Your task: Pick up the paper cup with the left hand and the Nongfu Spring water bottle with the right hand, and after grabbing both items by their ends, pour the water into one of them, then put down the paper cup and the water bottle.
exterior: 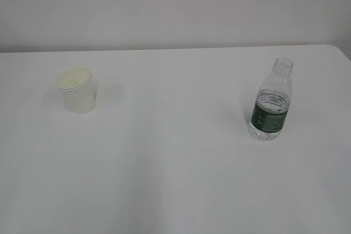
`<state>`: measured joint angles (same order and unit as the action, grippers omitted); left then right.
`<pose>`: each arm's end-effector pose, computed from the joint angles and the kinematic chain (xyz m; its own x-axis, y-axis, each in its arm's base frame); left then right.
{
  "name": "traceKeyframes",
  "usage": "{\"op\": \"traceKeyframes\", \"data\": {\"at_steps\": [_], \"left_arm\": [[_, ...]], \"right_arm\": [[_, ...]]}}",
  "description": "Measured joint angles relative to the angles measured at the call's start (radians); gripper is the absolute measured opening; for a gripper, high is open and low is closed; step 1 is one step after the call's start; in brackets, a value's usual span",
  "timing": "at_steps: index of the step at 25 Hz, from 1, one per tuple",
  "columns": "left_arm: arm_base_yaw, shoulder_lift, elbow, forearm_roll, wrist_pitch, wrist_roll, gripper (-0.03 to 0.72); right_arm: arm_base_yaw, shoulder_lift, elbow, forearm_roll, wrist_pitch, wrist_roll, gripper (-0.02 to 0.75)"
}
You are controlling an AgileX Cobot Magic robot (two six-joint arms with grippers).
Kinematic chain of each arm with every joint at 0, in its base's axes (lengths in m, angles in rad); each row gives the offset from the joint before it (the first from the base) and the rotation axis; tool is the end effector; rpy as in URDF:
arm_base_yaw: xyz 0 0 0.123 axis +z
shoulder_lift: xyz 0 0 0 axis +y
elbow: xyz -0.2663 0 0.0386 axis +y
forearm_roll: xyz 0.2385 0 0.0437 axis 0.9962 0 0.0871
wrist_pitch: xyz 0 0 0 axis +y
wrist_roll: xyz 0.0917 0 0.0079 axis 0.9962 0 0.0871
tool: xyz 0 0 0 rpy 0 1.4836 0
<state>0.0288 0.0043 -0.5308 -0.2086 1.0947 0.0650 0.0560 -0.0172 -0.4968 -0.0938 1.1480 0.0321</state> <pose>-0.0009 -0.0170 0.2791 -0.4586 -0.0444 -0.8876 0.1211 0.9863 -0.1119 -0.0019 -0.0080 0.2647 -0.5178 -0.0355 -0.8547 0.0138 0.9987 -0.0498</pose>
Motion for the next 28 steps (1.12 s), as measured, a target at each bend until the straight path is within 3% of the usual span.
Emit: {"op": "traceKeyframes", "data": {"at_steps": [28], "left_arm": [[0.0, 0.0, 0.0, 0.0, 0.0, 0.0, 0.588]], "right_arm": [[0.0, 0.0, 0.0, 0.0, 0.0, 0.0, 0.59]]}}
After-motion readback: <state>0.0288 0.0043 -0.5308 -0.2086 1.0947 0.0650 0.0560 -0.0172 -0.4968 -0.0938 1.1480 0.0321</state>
